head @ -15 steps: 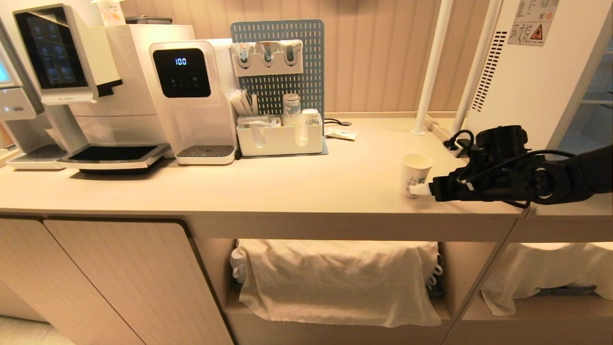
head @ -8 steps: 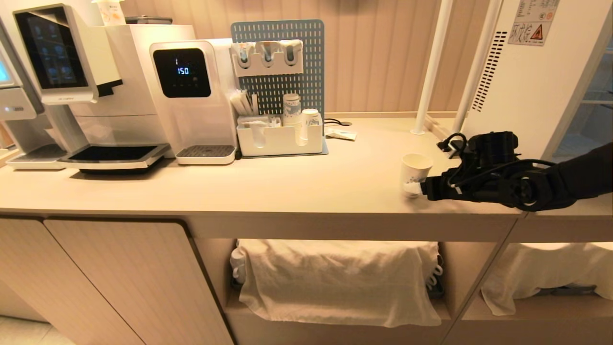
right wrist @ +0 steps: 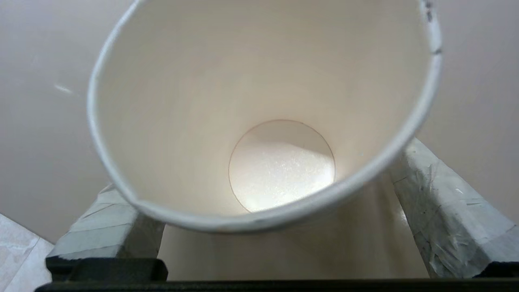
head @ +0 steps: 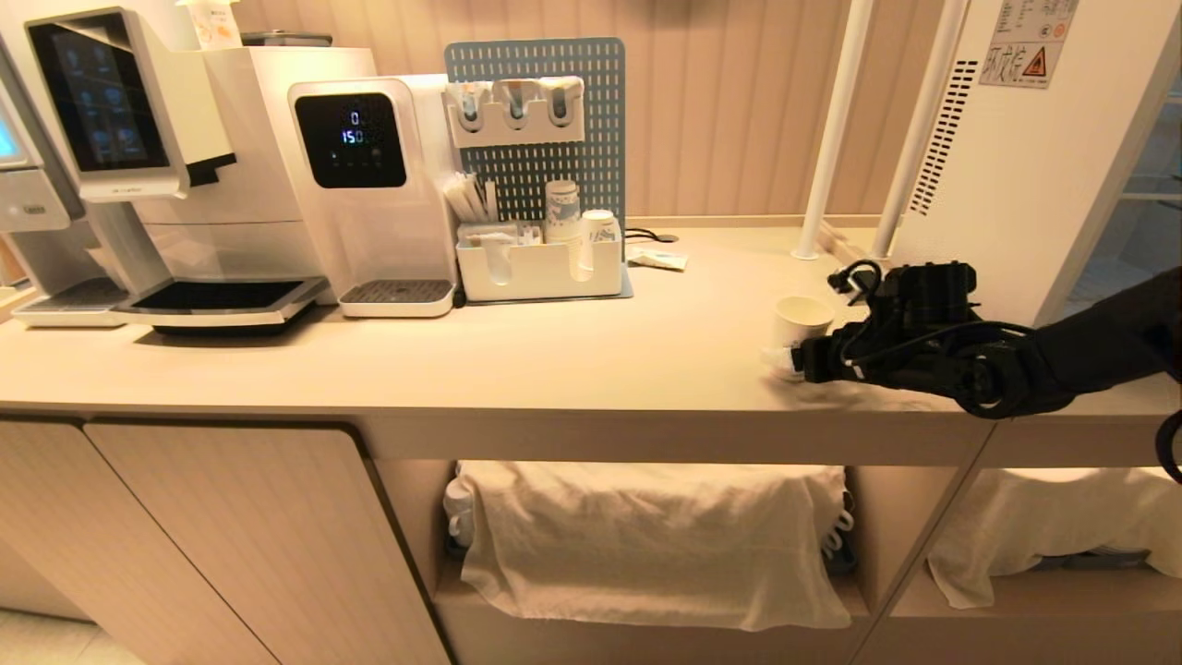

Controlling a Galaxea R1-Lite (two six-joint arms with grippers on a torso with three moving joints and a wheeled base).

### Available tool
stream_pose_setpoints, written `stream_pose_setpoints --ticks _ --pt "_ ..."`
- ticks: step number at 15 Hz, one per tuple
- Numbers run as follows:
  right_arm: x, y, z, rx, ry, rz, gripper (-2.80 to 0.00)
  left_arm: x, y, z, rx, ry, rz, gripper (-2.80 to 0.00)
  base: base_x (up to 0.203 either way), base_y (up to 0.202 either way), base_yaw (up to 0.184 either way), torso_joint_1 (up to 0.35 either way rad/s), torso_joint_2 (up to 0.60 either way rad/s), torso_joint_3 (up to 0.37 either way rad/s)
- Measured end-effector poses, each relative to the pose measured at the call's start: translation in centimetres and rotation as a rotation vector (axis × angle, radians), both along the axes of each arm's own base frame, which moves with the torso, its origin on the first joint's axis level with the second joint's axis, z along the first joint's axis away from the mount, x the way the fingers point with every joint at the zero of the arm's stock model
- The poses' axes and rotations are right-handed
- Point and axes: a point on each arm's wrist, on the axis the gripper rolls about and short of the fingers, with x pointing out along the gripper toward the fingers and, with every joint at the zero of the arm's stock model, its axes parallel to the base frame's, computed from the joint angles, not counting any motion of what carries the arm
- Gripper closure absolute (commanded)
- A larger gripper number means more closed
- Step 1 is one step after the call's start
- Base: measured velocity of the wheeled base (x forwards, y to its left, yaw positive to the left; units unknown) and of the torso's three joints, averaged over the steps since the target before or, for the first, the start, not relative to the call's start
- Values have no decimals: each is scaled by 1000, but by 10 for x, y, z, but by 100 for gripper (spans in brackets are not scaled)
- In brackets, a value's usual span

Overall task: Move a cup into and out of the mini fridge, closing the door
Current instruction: Put the paper cup in the freezer

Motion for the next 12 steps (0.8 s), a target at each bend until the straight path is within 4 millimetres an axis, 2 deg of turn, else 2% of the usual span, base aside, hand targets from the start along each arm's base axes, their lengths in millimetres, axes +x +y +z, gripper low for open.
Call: stream_pose_setpoints --ticks 8,9,12 --pt "8 2 -9 -4 -29 5 -280 0 0 0 0 0 0 0 0 0 0 0 0 0" --pt "9 2 -10 -2 -39 4 0 0 0 0 0 0 0 0 0 0 0 0 0 0" --pt "12 2 -13 5 -60 3 0 0 0 0 0 0 0 0 0 0 0 0 0 0"
